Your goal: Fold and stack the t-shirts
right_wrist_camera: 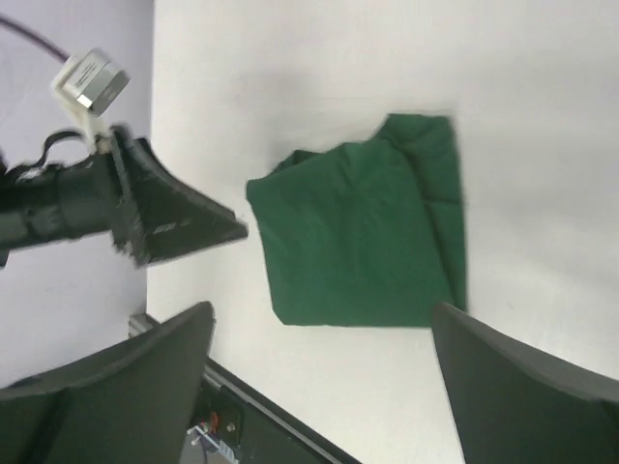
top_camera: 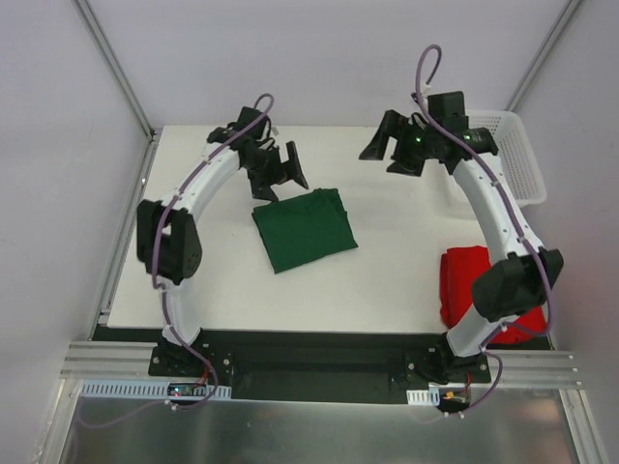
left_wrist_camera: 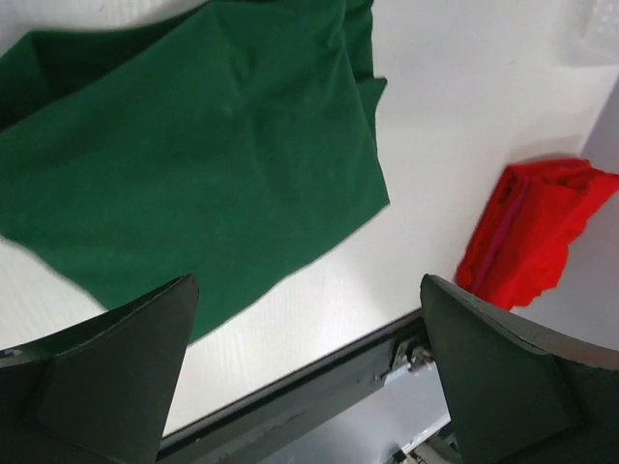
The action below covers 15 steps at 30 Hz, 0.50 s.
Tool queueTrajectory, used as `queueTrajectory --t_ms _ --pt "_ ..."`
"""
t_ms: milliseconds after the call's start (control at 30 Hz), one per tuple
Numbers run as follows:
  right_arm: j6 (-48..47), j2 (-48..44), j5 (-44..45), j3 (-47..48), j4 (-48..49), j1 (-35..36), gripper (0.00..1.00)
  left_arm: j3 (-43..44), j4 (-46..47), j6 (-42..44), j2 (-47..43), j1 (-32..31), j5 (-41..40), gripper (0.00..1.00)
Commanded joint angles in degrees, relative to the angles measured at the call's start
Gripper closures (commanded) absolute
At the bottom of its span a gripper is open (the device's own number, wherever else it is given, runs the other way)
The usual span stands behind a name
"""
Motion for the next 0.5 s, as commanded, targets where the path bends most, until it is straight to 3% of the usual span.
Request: queueTrajectory --t_ms 0,100,200,467 --pt "-8.8 -7.4 17.2 -5.8 -20.2 -2.6 0.04 17.8 -17.0 0.9 13.8 -5.0 -8.1 0.01" --pt "-12.2 -10.4 27.3 -8.3 -29.7 -4.1 0.04 25.0 -24.3 -0.1 20.2 -6.3 -11.5 0.01" --pt "-13.4 -13.7 36.0 -11.9 -36.3 -4.7 0.04 25.9 -29.0 -2.1 22.3 -6.5 -14.9 0.01" --pt "-11.9 -23.7 40.8 -33.7 -32.8 -13.0 0.04 21.9 -29.3 -3.6 21.8 -8.6 -16.6 0.01"
